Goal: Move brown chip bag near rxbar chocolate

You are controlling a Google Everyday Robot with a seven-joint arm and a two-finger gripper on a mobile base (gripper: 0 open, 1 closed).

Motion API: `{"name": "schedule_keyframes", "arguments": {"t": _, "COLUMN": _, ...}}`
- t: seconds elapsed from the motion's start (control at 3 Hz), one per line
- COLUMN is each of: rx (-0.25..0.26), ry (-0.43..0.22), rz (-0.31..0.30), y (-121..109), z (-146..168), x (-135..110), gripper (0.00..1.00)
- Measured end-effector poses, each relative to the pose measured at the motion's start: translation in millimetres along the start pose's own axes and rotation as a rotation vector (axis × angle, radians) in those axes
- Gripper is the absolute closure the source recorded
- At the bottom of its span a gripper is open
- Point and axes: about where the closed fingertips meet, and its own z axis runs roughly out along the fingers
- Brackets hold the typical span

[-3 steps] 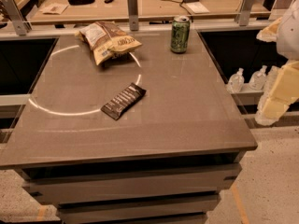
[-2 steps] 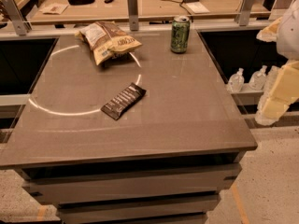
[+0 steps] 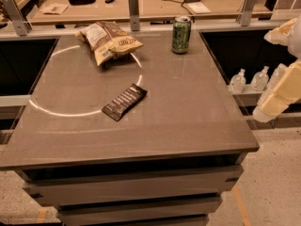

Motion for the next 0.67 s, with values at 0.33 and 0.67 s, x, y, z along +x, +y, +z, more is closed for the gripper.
{"name": "schedule_keyframes", "arguments": {"t": 0.33, "rx": 0.061, "ry": -0.113, "rz": 0.075, "y": -2.8, "z": 0.6, "x": -7.6, "gripper": 0.00}}
{"name": "schedule_keyframes", "arguments": {"t": 0.67, "rx": 0.168, "ry": -0.170, "rz": 0.148, "y": -9.7, "z": 0.4, "x": -16.6, "gripper": 0.00}}
